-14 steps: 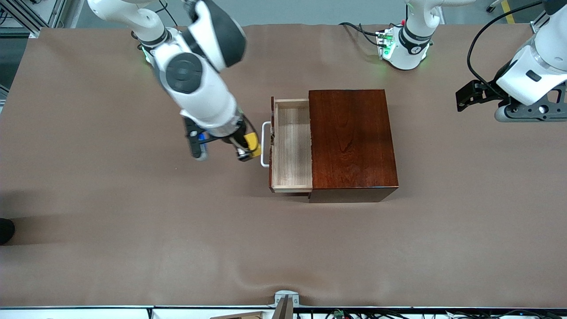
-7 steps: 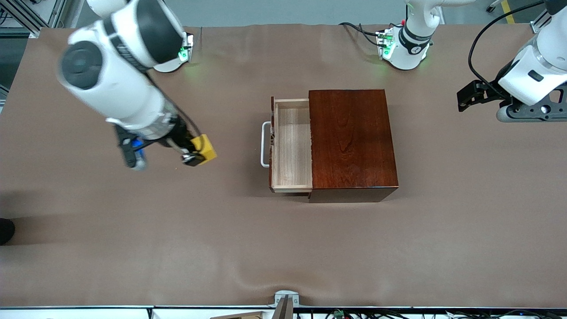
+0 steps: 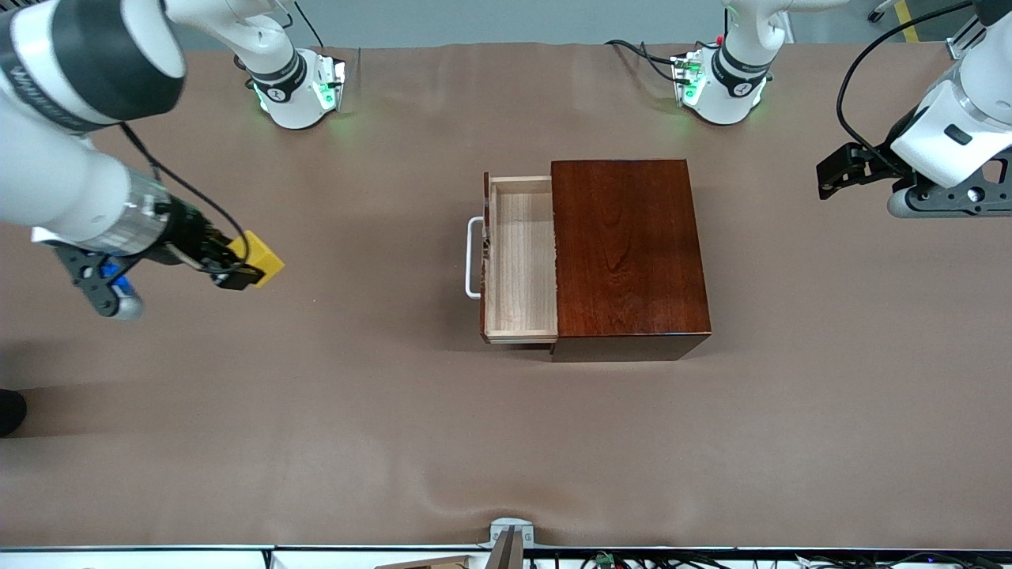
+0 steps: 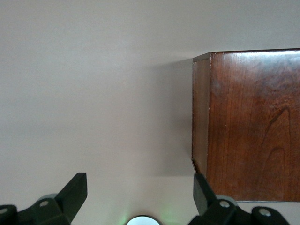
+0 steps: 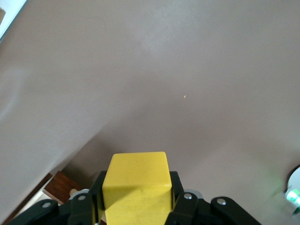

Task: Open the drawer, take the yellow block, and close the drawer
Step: 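Lift the yellow cube out of the drawer with the right gripper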

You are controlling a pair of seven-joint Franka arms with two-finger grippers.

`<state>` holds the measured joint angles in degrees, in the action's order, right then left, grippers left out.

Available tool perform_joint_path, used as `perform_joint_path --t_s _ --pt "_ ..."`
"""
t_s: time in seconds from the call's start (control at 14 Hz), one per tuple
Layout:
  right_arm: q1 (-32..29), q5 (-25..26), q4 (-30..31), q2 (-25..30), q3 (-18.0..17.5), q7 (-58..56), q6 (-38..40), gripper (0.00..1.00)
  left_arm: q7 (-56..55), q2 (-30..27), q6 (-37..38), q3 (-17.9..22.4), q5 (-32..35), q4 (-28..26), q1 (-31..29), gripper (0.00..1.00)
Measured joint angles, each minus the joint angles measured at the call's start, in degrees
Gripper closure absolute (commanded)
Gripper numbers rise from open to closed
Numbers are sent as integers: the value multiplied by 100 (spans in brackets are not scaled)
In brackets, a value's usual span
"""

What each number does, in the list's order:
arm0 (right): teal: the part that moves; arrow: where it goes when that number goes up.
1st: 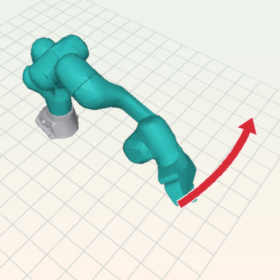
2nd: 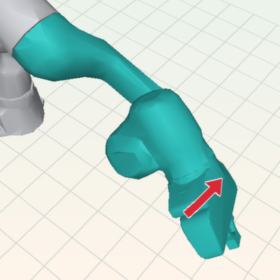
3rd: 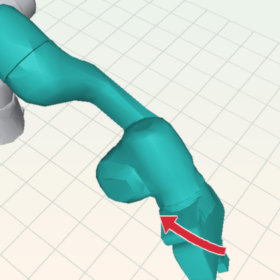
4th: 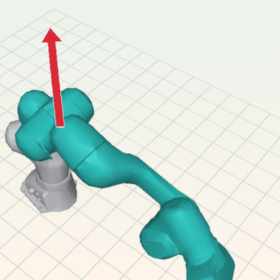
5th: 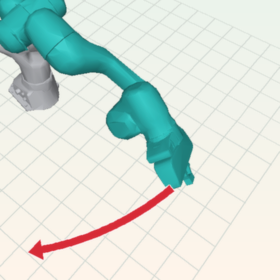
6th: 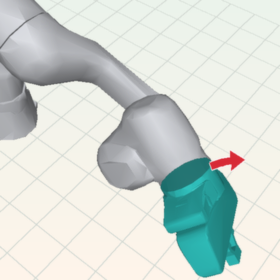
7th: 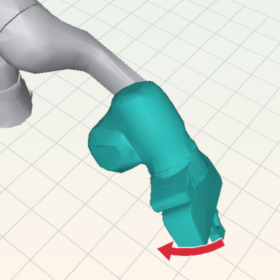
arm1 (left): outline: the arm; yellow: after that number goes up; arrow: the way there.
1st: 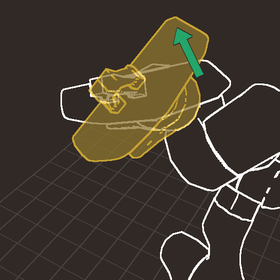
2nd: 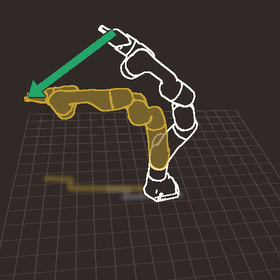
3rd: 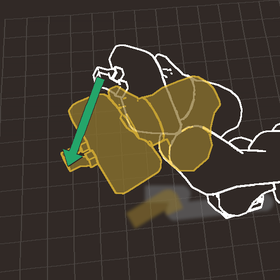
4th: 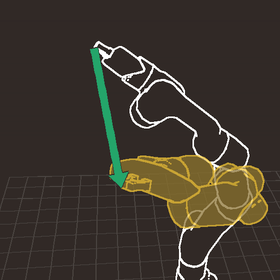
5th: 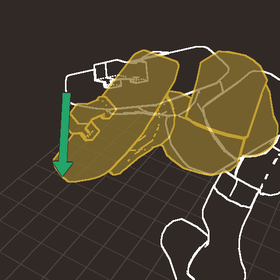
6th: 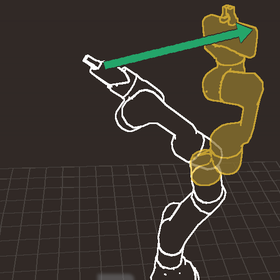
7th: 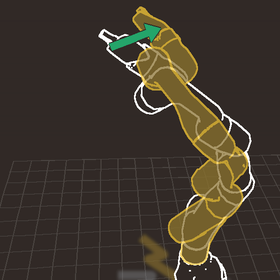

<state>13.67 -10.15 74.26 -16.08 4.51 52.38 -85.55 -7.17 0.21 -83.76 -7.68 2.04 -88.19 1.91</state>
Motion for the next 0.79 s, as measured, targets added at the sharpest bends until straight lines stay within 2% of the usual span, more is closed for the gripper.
perform_joint_path --t_s 0.43,0.64,0.79 --pt "-981 41 178 23 -1 -2282 247 100 0 1 -21 2 0 0 -6 0" --pt "-1490 151 537 -71 2 -3601 24 100 0 14 -37 -7 0 0 13 0" --pt "-1606 313 872 -133 1 -3984 -302 100 0 17 -39 -13 0 0 15 0"
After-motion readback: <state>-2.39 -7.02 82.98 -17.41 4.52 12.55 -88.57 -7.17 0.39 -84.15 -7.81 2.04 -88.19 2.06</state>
